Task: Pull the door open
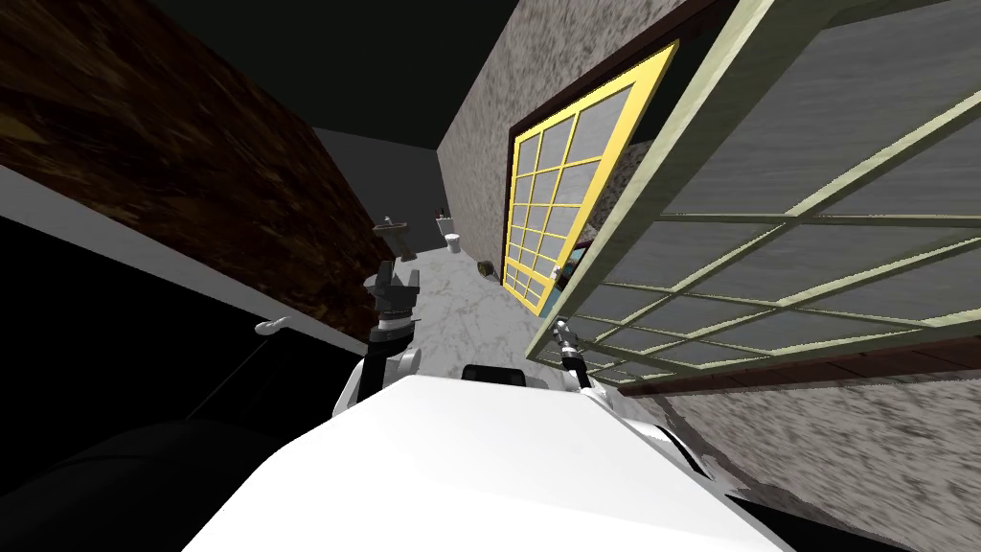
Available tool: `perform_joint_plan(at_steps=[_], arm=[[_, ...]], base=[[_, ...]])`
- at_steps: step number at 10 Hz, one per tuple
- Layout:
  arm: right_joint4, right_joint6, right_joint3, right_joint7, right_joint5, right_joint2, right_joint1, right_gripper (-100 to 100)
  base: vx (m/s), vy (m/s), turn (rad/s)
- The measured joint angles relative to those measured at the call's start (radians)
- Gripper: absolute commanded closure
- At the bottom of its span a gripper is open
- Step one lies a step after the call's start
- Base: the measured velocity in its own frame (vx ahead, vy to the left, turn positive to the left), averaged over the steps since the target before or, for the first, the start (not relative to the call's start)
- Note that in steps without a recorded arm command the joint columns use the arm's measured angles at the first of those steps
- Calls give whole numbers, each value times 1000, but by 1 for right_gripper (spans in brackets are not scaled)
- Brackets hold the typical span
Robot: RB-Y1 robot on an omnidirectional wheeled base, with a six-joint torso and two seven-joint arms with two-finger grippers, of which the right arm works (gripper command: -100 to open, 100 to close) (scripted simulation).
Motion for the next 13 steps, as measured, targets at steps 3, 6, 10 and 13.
perform_joint_plan(at_steps=[3,6,10,13], arm=[[21,-21,19,-27,17,-12,-3,100],[20,-47,48,-65,44,-28,7,100],[12,-68,77,-103,72,-47,28,100],[3,-84,98,-134,92,-61,37,100]], base=[[-152,-35,50],[-190,-42,59],[-129,-29,36],[-129,-28,51]])
